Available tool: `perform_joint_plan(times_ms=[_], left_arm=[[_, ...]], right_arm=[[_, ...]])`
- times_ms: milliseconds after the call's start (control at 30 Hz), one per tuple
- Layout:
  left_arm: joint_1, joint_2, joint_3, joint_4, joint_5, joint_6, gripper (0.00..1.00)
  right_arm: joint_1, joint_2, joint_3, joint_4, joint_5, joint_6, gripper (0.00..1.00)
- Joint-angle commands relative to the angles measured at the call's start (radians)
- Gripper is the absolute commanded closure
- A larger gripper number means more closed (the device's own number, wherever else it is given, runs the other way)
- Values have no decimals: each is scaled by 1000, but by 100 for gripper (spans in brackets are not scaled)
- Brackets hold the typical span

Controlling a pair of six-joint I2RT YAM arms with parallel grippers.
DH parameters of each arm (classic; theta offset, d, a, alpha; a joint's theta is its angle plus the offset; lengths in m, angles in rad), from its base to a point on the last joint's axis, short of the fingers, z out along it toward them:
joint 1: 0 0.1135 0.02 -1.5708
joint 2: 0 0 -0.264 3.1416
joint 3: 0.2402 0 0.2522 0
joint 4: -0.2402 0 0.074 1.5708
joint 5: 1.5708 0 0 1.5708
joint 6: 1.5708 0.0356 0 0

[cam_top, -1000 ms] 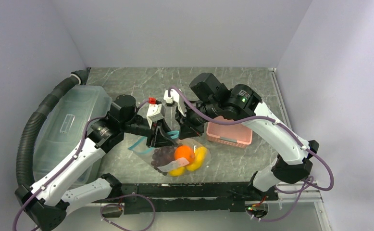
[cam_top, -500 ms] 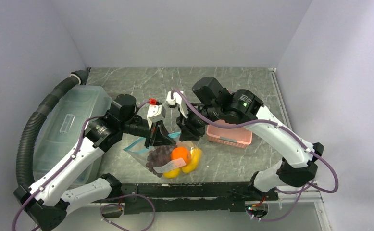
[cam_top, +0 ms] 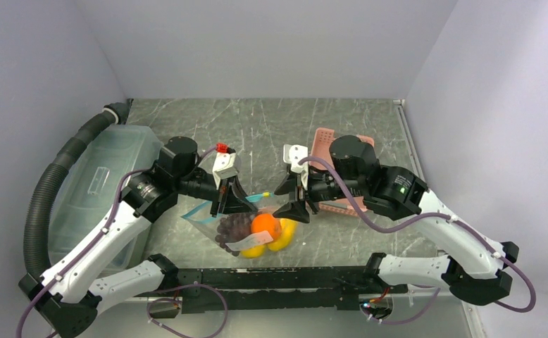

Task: Place the food in the zip-top bag and seal the zipper
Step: Zip the zipper food storage bag at the center of the board.

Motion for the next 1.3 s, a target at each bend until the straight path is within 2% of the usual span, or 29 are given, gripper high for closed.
perform_joint_plan(times_ms=[0,200,600,733,900,1033,1167,1233,1267], left_arm=[[-3,-29,41,79,57,-15,100],[-4,-38,30,120,69,-47,100],[-4,-42,26,170,86,-67,100],[-4,-38,23,176,93,-102,100],[-4,-49,24,178,91,-105,100],[-4,-61,21,180,85,-110,100],[-4,-68,11,197,82,-121,84],[-4,-75,0,211,77,-132,62],[-4,-79,-3,215,79,-133,58]], right_arm=[[0,-36,-50,194,-1,-3,42],[0,-38,-100,284,-14,21,43],[0,-40,-151,350,-67,45,64],[0,-32,-146,353,-85,49,75],[0,-25,-135,328,-88,37,99],[0,-35,-141,335,-92,35,100],[0,-42,-138,339,-103,35,100],[0,-36,-118,313,-95,31,100],[0,-33,-111,305,-91,29,100]])
